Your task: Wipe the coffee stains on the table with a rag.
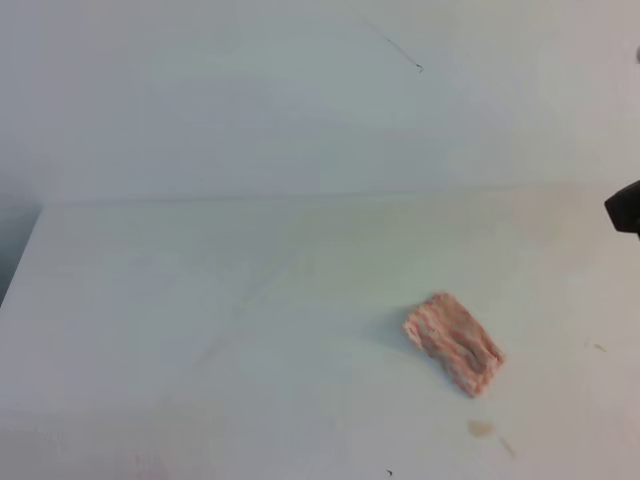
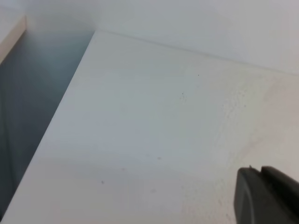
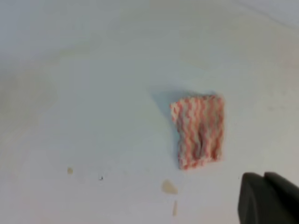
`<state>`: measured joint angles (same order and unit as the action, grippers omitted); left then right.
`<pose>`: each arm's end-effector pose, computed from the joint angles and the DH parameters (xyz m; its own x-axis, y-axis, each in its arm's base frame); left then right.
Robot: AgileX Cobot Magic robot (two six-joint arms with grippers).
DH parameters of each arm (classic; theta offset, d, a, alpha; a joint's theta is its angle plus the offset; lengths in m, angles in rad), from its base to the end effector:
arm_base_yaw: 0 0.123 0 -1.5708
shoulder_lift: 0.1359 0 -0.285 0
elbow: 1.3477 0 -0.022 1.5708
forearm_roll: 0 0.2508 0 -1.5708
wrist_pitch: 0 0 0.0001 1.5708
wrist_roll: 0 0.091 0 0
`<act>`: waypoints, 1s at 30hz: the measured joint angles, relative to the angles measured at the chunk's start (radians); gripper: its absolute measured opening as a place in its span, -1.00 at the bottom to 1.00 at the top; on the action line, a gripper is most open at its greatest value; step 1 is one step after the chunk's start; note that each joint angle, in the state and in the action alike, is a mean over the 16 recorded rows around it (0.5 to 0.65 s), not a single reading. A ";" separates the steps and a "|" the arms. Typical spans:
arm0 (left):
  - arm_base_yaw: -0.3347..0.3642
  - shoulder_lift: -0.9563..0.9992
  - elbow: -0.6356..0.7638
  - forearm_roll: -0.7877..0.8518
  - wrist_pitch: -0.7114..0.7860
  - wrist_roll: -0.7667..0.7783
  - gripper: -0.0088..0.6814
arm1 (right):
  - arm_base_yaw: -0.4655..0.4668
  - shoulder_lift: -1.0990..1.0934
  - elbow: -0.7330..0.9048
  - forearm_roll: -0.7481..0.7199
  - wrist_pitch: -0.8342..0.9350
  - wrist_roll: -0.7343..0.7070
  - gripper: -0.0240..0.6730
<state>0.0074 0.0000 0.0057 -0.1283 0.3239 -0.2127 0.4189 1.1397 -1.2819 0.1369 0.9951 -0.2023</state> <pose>0.0541 -0.0033 0.1823 -0.2350 -0.3297 -0.9144 -0.0476 0.9435 -0.3279 0.1983 0.0997 0.4117 -0.5642 -0.3894 -0.7280 -0.5560 0.8311 -0.0137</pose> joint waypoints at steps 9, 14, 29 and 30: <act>0.000 0.000 0.000 0.000 0.001 0.000 -0.98 | -0.023 -0.189 0.075 -0.068 -0.073 -0.048 -0.94; 0.000 0.000 0.000 0.000 0.002 0.000 -0.98 | -0.101 -0.391 0.195 -0.108 -0.238 -0.066 -0.94; 0.000 0.000 -0.003 0.000 0.003 0.000 -0.98 | -0.452 -1.027 0.902 -0.034 -0.662 0.052 -0.94; 0.000 0.000 -0.003 0.000 0.003 0.000 -0.98 | -0.464 -1.053 0.951 -0.030 -0.672 0.056 -0.94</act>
<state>0.0074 0.0000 0.0028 -0.1282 0.3271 -0.2128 -0.0446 0.0870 -0.3308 0.1066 0.3230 -0.1461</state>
